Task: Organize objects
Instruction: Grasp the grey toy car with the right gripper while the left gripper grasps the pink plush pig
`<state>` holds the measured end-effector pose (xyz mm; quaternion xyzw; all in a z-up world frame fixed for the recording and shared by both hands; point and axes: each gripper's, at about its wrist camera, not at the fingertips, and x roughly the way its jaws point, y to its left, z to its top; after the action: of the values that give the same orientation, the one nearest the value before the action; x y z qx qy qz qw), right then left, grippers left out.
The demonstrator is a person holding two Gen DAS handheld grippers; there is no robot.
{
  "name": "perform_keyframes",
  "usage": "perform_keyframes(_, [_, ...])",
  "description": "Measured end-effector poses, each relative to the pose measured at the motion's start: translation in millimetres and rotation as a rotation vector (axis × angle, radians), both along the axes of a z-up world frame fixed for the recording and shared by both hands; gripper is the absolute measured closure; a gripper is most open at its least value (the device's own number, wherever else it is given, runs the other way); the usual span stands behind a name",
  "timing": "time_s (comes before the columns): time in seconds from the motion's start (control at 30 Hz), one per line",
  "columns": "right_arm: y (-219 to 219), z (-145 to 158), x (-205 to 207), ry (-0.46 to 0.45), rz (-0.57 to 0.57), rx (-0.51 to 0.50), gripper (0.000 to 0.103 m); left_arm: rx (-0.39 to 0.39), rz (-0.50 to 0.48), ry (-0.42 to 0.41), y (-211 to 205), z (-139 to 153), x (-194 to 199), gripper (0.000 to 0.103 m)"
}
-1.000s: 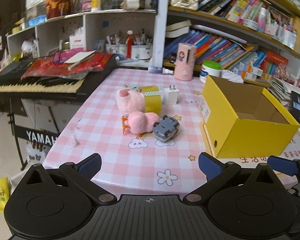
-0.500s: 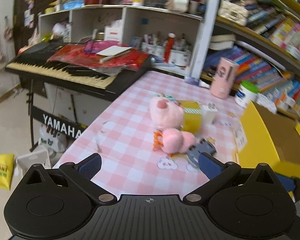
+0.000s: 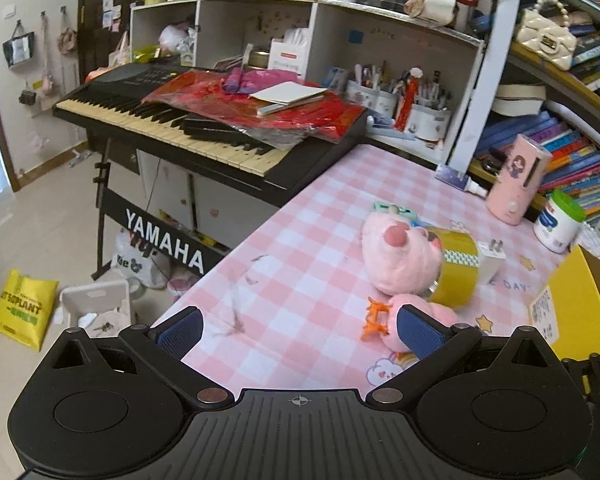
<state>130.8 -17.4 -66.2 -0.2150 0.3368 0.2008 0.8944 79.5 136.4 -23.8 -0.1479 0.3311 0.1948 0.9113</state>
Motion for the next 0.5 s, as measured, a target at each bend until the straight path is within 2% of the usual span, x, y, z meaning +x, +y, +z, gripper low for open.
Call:
perform_keyframes(0.23, [11,-15,29,0.046,0.045,-0.017,0.022,-0.006,0.014,0.011,6,-4,13,0.000])
perform_keyframes(0.27, [13,-17,33,0.050,0.053,-0.025,0.024,-0.008,0.011,0.010,6,-4,16,0.000])
perform_keyframes(0.33, [14,-21,39,0.066,0.073,-0.027,0.041,-0.010,0.005,0.005,5,-3,20,0.000])
perform_keyframes(0.43, [10,-14,45,0.092,0.067,0.000,0.041,-0.010,0.015,-0.011,6,-2,27,0.000])
perform_keyframes(0.5, [2,1,45,0.073,0.037,0.036,0.041,-0.013,0.034,-0.015,8,-3,32,0.000])
